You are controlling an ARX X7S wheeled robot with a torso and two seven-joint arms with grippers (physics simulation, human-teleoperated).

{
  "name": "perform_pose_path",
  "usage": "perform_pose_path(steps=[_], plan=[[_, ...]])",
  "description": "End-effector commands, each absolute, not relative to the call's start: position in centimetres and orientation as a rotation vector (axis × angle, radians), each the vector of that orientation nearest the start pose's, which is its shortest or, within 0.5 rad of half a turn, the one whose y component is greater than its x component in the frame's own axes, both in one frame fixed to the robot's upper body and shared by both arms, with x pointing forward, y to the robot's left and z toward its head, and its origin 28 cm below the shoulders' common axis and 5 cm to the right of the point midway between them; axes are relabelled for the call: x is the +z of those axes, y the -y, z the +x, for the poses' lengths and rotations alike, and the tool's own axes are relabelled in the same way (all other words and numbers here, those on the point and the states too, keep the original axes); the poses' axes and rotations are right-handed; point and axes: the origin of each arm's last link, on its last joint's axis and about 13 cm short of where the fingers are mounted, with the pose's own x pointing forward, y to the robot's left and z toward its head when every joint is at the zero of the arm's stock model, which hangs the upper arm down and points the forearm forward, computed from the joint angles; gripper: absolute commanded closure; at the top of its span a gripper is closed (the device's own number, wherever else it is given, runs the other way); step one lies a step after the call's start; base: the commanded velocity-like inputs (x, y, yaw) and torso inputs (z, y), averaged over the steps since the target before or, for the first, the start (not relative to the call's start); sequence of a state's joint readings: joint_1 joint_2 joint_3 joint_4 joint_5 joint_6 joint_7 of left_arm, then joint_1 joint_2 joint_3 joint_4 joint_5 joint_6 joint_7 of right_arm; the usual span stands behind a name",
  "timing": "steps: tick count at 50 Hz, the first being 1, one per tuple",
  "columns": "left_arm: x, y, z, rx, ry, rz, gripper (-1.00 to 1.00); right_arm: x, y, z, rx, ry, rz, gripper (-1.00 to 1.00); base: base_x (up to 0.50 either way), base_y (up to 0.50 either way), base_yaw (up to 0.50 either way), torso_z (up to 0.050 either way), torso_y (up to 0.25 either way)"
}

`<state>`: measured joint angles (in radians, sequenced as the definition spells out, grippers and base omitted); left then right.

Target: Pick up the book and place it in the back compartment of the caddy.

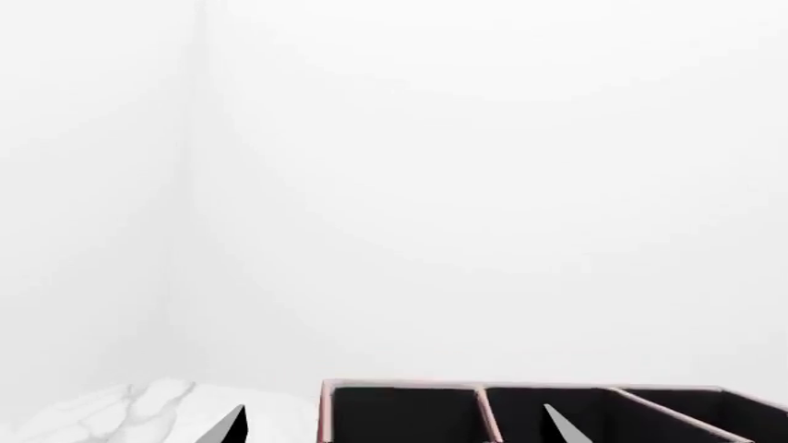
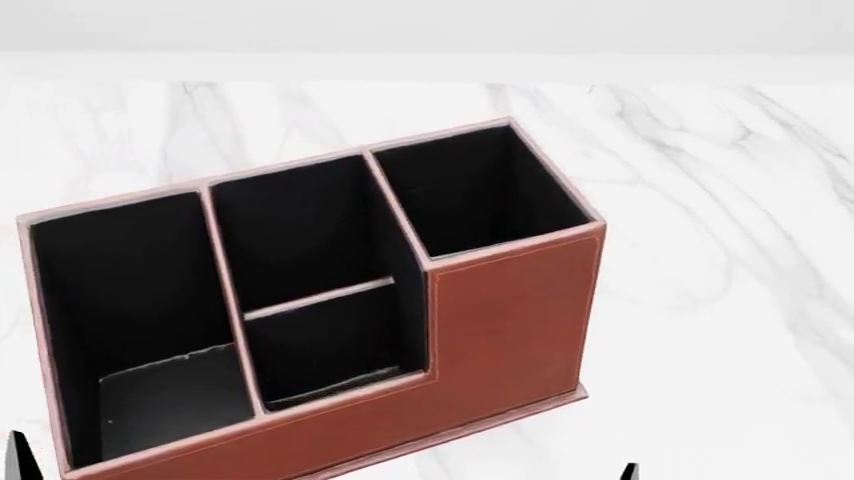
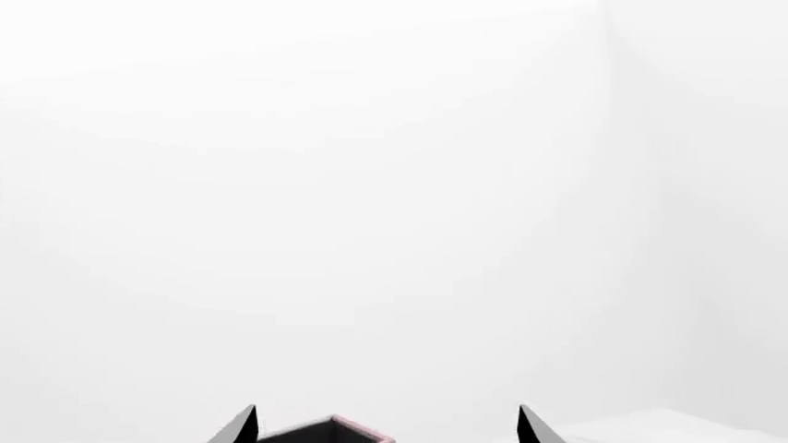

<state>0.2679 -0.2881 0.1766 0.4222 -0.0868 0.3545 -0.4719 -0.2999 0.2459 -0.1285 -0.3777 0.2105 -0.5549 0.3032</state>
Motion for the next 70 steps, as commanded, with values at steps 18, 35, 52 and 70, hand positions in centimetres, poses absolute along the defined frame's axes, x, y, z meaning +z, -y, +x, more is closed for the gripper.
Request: perform_pose_path(steps=[18,35,52,70], plan=[[7.6,-21.6,14.9,0.170,0.469,-0.034,-1.00,7.7,11.2,14.2,-0.090,0.576,0.191,-1.00,0.00,0.00,0.00,0.000,0.000],[8.0,-22.3,15.7,0.158,0.463,-0.014,-1.00,7.7,11.1,14.1,-0.077,0.578,0.192,-1.00,0.00,0.00,0.00,0.000,0.000],[10.8,-25.0,19.7,0.003,0.363,0.084,-1.00,7.7,11.1,14.0,-0.071,0.581,0.190,-1.00,0.00,0.00,0.00,0.000,0.000],[11.4,-25.5,23.9,-0.180,0.230,0.135,-1.00,7.6,11.0,14.1,-0.061,0.577,0.190,-1.00,0.00,0.00,0.00,0.000,0.000]])
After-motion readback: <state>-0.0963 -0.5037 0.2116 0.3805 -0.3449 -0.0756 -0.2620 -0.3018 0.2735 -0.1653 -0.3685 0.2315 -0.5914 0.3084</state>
